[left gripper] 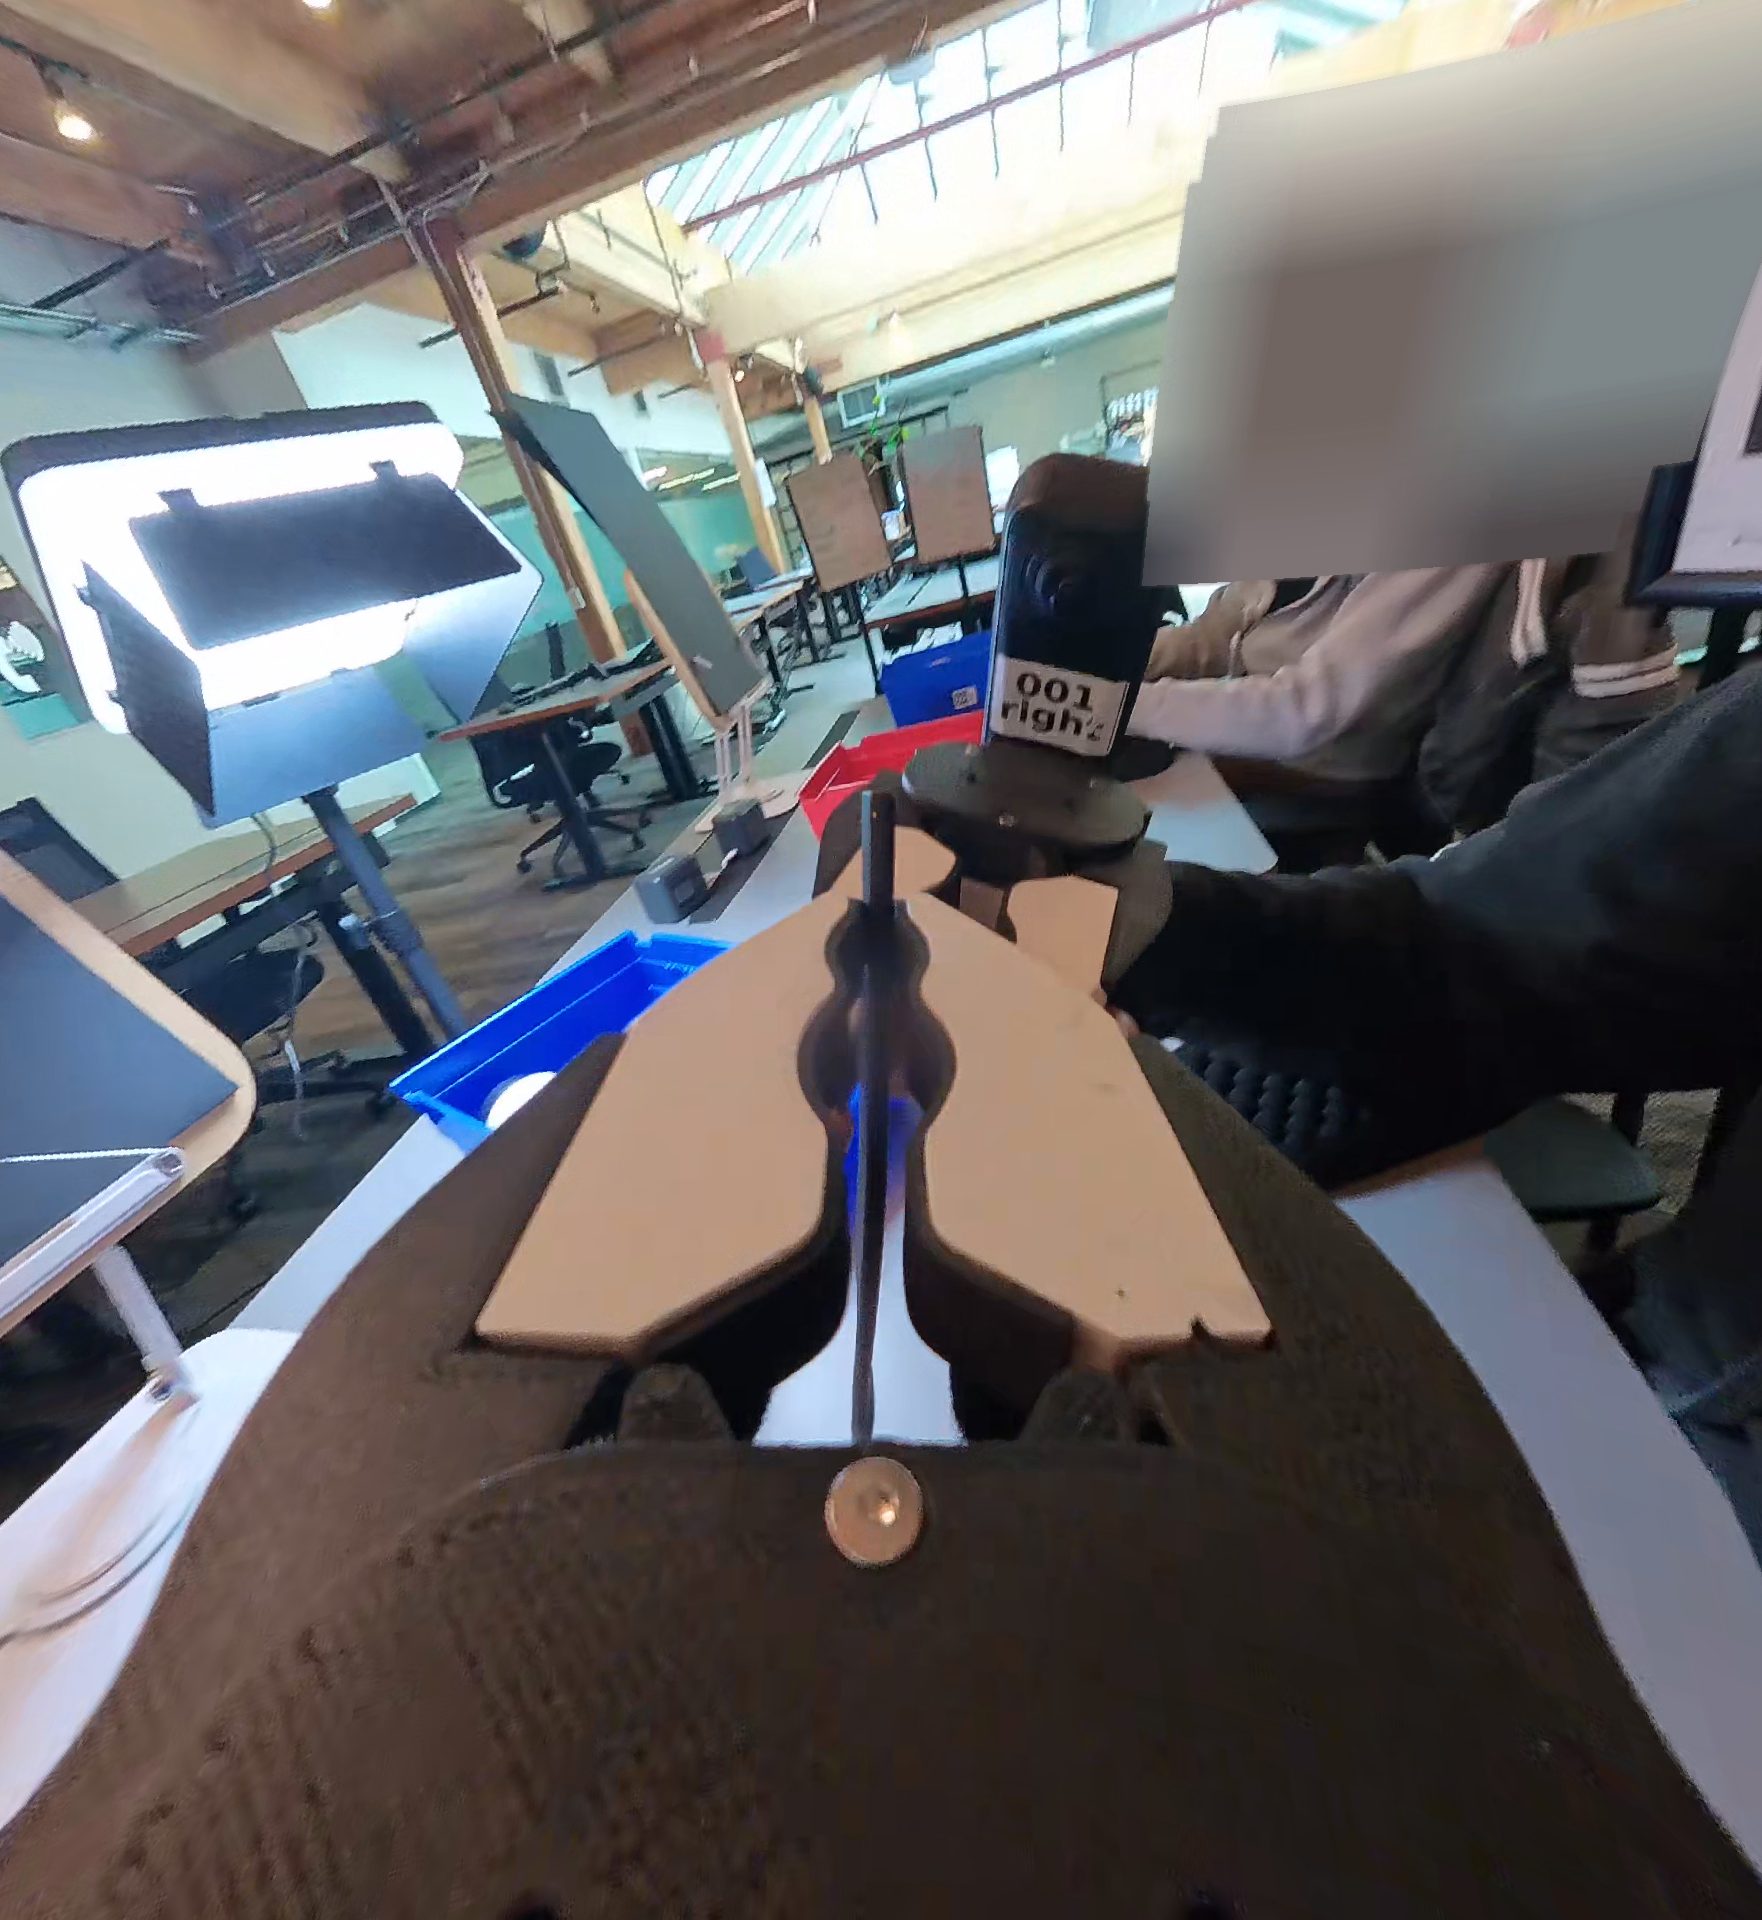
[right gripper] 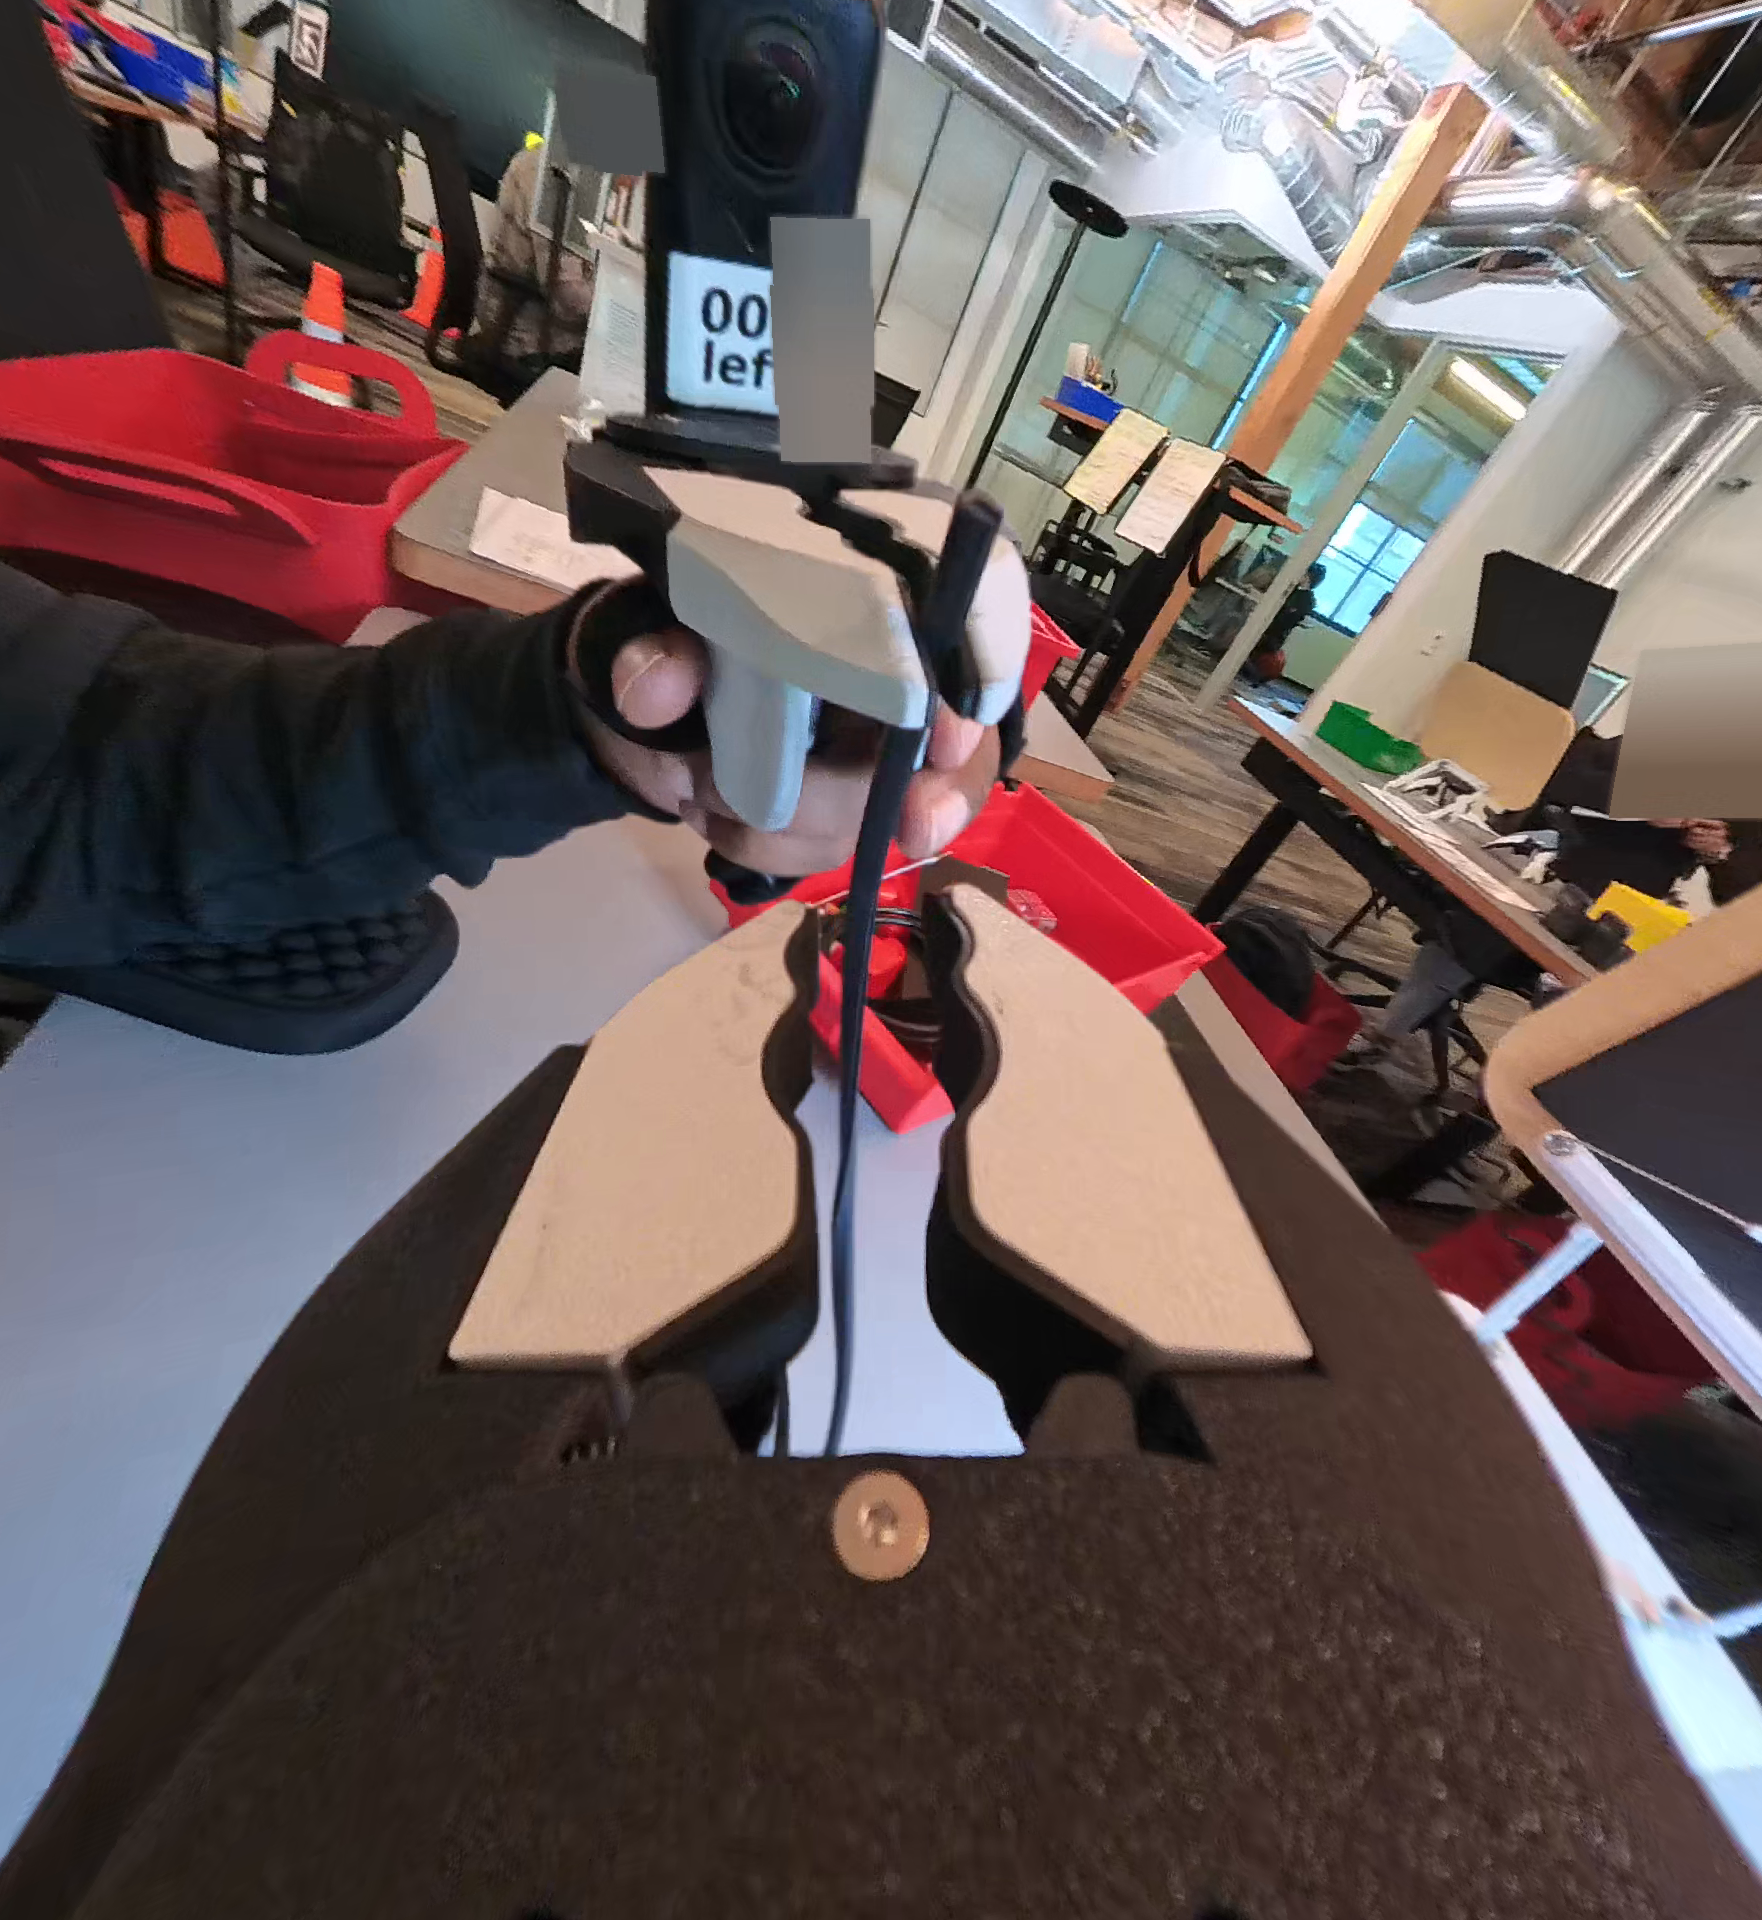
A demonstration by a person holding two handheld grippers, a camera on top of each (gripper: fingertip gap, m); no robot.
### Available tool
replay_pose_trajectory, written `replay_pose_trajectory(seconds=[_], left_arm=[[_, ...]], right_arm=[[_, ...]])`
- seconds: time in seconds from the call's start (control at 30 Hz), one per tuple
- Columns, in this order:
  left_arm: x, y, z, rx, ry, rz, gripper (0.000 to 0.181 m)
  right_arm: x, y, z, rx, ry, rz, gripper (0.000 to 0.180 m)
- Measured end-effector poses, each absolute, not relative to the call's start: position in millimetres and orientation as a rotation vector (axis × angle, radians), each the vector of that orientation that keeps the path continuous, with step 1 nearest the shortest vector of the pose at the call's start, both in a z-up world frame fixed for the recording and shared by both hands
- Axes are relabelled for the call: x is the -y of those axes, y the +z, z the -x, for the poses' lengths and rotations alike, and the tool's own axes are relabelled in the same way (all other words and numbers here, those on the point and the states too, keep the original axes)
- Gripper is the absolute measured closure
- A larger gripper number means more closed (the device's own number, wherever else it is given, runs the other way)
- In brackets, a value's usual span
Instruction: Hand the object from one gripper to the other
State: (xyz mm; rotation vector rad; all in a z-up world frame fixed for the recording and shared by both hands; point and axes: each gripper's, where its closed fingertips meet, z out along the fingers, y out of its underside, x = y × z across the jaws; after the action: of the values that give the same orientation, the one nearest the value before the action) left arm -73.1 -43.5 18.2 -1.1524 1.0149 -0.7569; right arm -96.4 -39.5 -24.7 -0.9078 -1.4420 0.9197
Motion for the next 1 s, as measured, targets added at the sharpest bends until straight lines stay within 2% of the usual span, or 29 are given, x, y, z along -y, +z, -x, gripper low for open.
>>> replay_pose_trajectory(seconds=[0.23,0.33,0.5,0.7,0.77,0.87,0.97,1.0], left_arm=[[45,17,65,-0.994,-0.856,1.143,0.176],[41,12,63,-0.976,-0.916,1.162,0.176],[34,9,64,-0.937,-0.949,1.192,0.176],[34,0,71,-0.993,-0.999,1.22,0.15],[34,-8,70,-1.026,-1.009,1.245,0.146],[33,-22,61,-1.082,-0.959,1.281,0.152],[33,-24,55,-1.094,-0.897,1.265,0.174],[33,-24,54,-1.096,-0.908,1.272,0.176]], right_arm=[[43,-15,98,1.374,1.044,0.941,0.161],[43,-12,98,1.345,1.095,0.939,0.17],[37,-12,96,1.337,1.114,0.989,0.174],[36,7,81,1.286,1.218,0.974,0.174],[39,16,75,1.268,1.284,0.966,0.174],[42,21,71,1.258,1.332,0.956,0.175],[38,18,72,1.262,1.322,0.975,0.174],[38,19,72,1.255,1.337,0.976,0.174]])
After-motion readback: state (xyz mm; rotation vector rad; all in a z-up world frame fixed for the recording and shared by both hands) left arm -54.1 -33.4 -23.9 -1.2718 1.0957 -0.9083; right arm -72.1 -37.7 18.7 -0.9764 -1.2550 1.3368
